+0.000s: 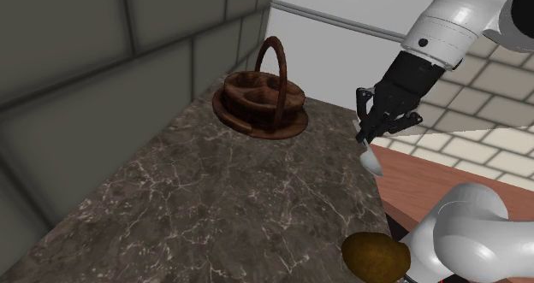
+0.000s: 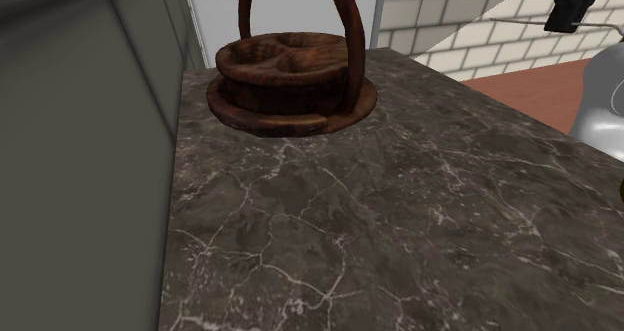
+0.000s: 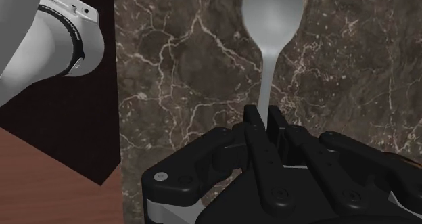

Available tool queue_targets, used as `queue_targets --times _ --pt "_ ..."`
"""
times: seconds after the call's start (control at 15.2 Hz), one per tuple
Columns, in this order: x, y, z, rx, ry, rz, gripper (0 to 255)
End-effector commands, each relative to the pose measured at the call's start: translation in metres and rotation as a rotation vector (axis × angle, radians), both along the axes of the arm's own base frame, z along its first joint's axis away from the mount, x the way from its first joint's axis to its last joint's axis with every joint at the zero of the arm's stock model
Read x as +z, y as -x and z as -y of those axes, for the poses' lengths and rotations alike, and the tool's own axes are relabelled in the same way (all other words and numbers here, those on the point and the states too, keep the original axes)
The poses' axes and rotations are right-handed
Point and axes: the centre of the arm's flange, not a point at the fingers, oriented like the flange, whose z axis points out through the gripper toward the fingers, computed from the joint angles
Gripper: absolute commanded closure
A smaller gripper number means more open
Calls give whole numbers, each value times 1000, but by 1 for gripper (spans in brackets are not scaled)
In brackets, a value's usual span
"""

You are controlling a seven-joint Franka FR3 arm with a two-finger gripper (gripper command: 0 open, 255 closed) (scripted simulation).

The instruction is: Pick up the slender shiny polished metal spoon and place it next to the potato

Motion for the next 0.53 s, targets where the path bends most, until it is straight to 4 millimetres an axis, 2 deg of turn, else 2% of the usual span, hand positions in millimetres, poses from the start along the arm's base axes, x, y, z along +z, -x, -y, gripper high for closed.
queue_targets --times 0.0,0.13,0.46 --pt "0 24 11 1 0 -1 255" --pt "0 40 20 1 0 -1 255" --pt "-26 40 20 1 0 -1 255"
